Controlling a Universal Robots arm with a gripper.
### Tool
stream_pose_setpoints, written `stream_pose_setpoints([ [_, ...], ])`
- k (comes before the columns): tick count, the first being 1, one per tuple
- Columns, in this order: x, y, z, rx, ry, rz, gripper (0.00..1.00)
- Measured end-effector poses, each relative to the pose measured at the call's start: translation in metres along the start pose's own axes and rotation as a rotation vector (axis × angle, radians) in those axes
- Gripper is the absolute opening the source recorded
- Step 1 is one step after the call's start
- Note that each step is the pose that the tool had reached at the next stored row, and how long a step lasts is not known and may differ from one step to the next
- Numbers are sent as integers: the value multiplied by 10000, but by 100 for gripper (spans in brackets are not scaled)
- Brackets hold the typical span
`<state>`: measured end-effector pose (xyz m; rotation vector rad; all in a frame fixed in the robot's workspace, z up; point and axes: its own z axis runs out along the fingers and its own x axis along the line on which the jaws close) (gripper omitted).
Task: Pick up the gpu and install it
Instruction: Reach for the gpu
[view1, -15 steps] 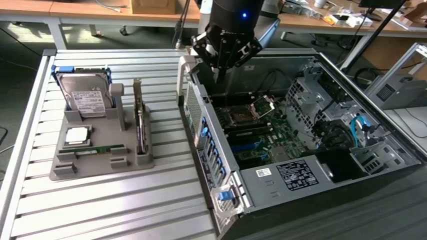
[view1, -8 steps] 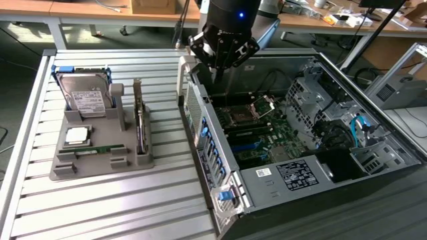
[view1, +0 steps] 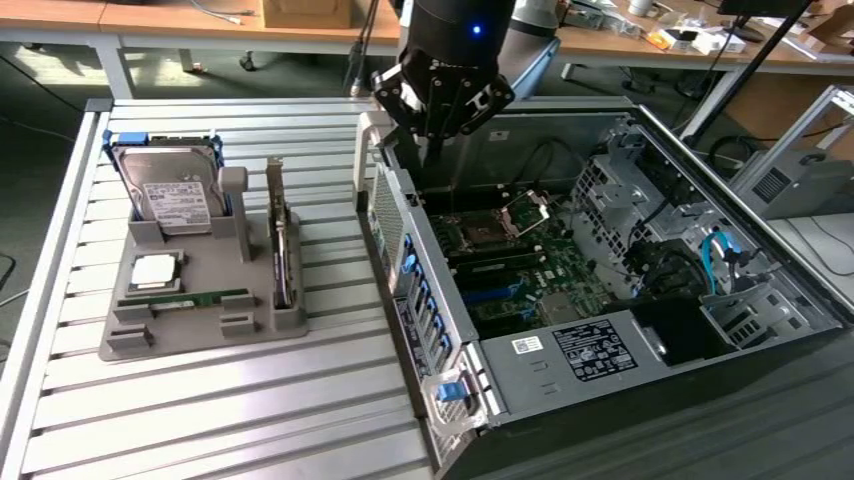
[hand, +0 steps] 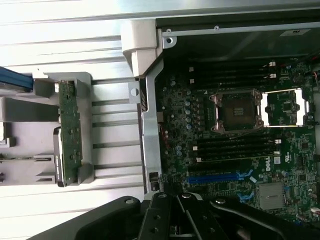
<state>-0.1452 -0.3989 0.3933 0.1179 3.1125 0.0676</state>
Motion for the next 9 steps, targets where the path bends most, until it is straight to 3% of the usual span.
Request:
stream_pose_setpoints([
  [9, 62, -5, -2, 0, 0, 1, 11],
])
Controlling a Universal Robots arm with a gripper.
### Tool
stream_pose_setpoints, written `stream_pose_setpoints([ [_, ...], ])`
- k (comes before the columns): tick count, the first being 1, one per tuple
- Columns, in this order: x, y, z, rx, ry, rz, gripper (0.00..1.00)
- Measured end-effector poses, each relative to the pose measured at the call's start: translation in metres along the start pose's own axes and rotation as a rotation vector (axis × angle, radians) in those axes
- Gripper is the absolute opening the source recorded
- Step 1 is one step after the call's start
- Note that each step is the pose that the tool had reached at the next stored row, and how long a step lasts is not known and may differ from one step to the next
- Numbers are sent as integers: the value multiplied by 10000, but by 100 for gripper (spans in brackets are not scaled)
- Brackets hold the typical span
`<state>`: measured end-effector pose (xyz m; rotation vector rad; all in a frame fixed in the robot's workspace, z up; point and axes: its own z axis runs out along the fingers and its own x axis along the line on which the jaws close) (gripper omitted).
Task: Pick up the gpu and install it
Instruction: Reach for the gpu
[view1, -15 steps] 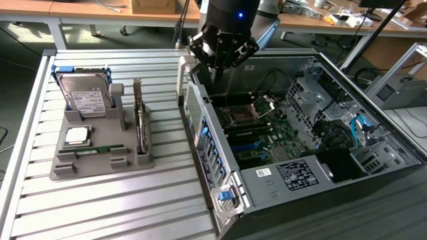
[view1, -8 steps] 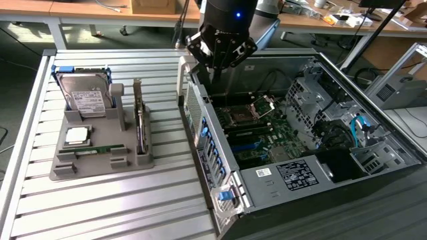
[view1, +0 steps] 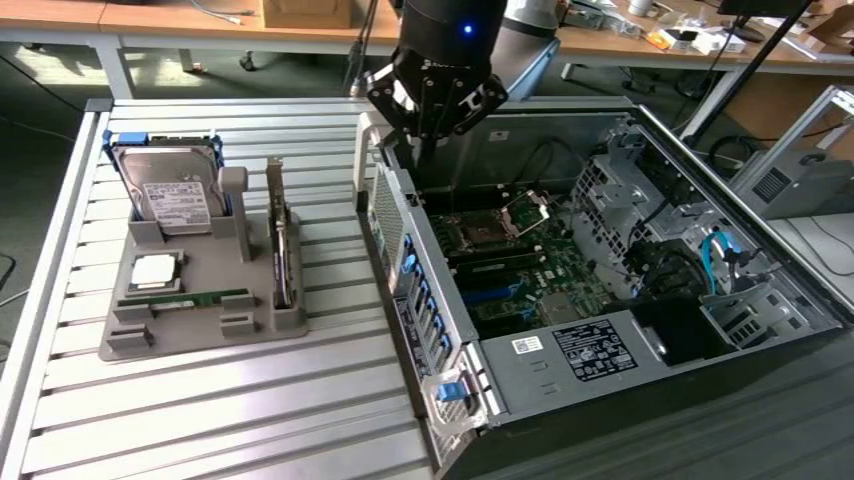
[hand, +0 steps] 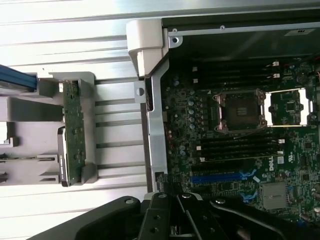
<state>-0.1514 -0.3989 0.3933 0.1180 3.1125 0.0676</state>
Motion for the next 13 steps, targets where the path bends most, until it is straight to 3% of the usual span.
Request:
stream_pose_setpoints([
  [13, 129, -10, -4, 0, 0, -1, 11],
])
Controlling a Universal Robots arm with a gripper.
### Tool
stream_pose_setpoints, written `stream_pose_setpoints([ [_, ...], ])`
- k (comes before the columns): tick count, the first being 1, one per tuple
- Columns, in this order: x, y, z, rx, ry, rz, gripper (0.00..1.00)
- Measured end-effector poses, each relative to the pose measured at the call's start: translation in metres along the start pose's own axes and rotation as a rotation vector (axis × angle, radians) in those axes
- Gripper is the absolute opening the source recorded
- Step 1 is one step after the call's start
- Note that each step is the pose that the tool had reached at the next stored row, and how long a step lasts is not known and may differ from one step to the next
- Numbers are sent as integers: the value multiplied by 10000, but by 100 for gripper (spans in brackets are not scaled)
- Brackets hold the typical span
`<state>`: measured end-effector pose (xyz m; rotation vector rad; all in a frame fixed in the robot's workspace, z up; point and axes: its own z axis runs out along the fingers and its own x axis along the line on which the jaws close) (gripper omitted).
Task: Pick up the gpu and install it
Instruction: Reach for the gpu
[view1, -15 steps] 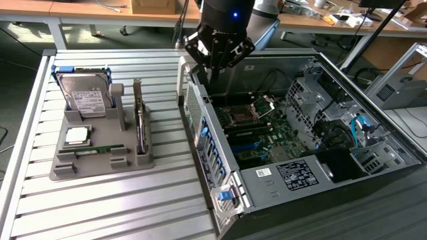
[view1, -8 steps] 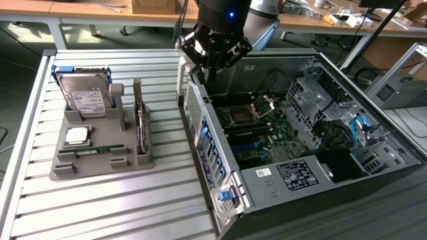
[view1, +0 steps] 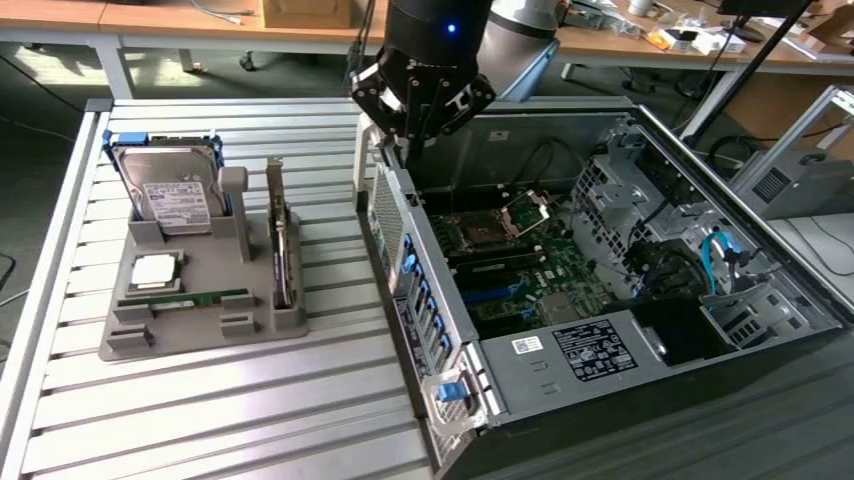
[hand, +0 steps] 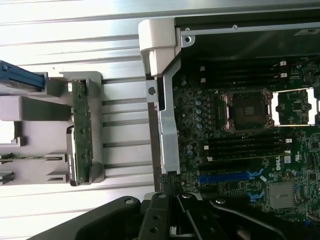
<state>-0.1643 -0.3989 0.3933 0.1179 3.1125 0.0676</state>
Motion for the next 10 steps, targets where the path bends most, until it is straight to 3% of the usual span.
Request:
stream_pose_setpoints([
  [10, 96, -7, -3, 0, 0, 1, 11],
])
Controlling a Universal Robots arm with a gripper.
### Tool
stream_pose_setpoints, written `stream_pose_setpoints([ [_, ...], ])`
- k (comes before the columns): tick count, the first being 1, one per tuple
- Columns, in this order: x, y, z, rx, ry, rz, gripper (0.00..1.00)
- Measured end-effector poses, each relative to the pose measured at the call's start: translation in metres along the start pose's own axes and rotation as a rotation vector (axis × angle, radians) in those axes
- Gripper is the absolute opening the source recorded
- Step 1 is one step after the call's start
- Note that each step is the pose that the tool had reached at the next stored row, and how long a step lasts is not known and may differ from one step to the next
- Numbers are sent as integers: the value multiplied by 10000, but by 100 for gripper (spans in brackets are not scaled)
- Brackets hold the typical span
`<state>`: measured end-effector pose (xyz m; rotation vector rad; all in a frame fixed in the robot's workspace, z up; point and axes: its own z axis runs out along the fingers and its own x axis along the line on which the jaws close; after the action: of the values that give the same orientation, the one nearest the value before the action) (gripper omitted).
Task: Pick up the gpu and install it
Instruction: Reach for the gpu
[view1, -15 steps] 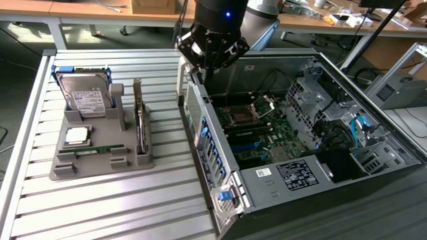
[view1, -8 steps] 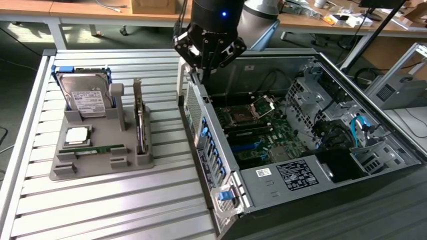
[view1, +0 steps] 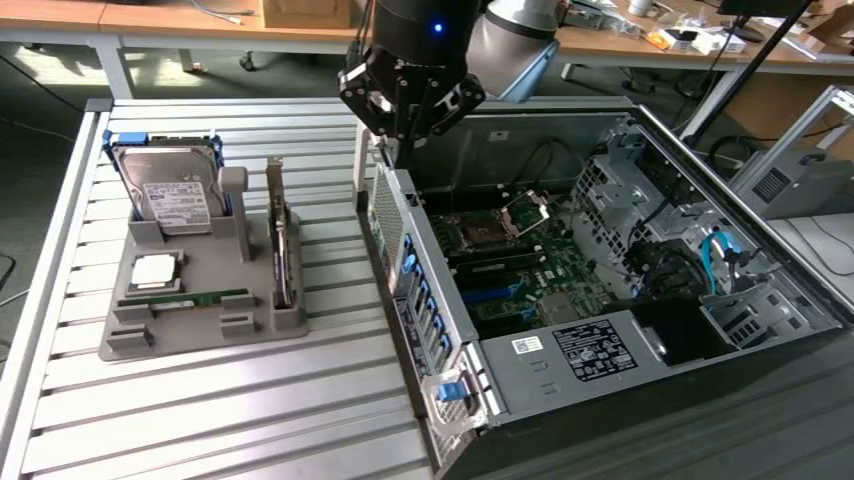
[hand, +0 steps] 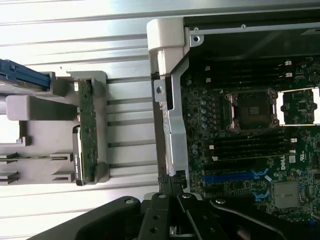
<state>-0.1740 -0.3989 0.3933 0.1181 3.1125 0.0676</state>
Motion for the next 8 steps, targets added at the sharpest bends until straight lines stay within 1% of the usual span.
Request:
stream_pose_setpoints([
  [8, 64, -5, -2, 0, 0, -1, 11],
])
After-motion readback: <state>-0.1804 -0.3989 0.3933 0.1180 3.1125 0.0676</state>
